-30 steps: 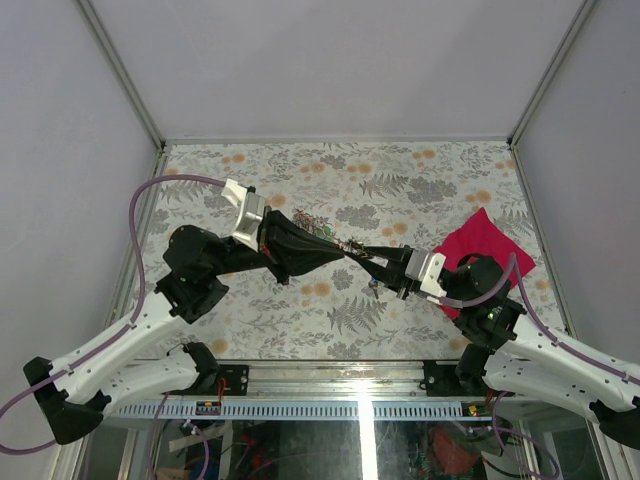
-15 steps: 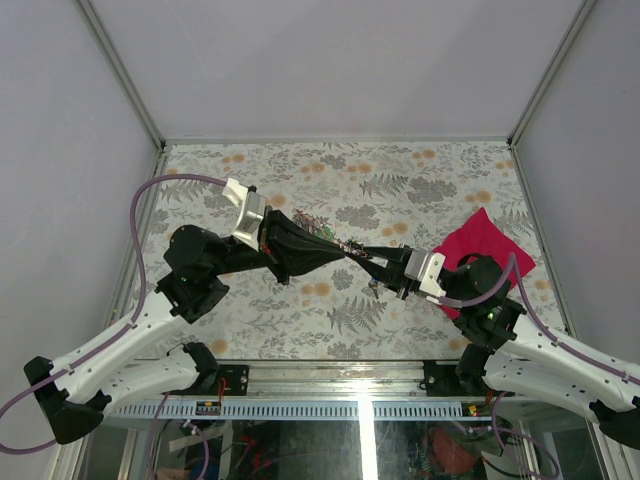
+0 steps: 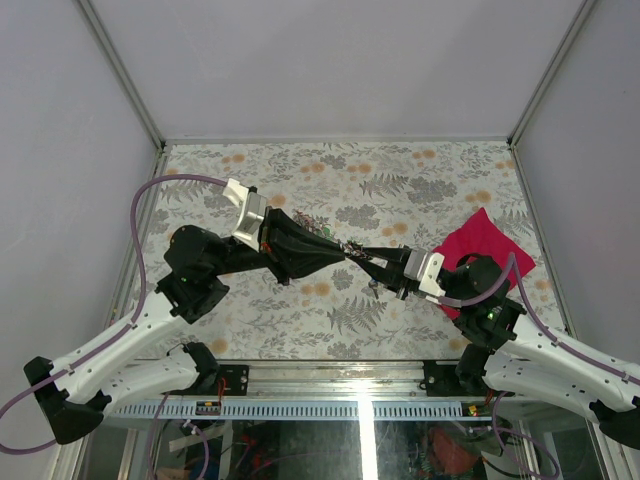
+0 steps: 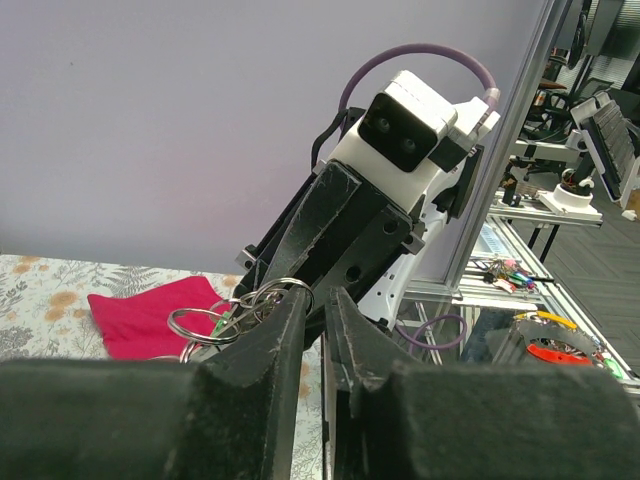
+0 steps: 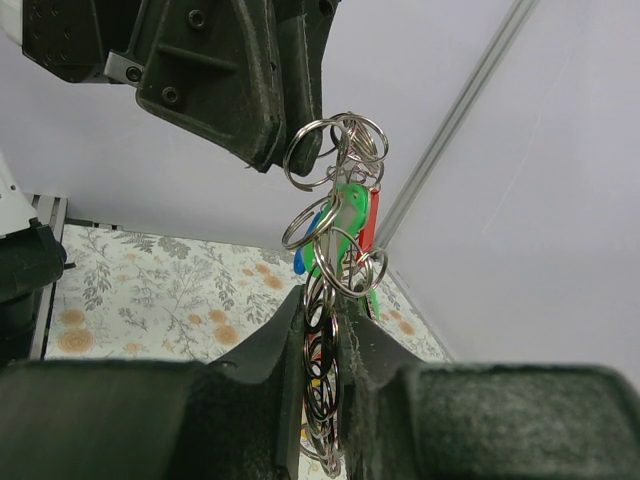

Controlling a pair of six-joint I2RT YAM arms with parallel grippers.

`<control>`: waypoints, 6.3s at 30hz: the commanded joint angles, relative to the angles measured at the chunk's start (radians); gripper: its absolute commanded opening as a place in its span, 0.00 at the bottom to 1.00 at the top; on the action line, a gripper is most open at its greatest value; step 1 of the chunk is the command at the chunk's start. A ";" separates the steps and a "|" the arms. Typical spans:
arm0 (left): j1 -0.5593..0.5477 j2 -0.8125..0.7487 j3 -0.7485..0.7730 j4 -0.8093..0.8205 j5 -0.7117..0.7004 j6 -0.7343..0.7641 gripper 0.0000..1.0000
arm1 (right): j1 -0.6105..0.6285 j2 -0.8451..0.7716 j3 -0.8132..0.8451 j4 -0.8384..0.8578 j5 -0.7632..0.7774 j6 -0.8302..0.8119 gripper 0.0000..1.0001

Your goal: Put the keys on the keyring

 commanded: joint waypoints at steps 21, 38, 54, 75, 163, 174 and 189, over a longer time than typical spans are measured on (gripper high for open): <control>-0.001 -0.080 0.048 -0.261 -0.087 0.147 0.00 | 0.007 -0.042 0.048 0.070 0.069 -0.031 0.10; -0.001 -0.055 0.133 -0.393 -0.087 0.216 0.00 | 0.006 -0.094 0.075 -0.132 0.026 -0.044 0.34; -0.002 -0.054 0.103 -0.356 -0.102 0.192 0.00 | 0.007 -0.148 0.198 -0.458 -0.096 -0.036 0.50; -0.002 -0.051 0.131 -0.436 -0.005 0.246 0.00 | -0.015 -0.012 0.352 -0.494 -0.130 0.092 0.40; -0.001 -0.053 0.024 -0.361 -0.054 0.243 0.33 | -0.027 0.636 1.247 -1.694 -0.049 -0.009 0.00; -0.002 -0.033 0.018 -0.382 -0.010 0.265 0.30 | 0.034 0.680 1.328 -1.729 -0.033 -0.053 0.00; -0.001 0.024 0.044 -0.407 0.059 0.274 0.22 | 0.066 0.672 1.299 -1.682 -0.032 -0.048 0.00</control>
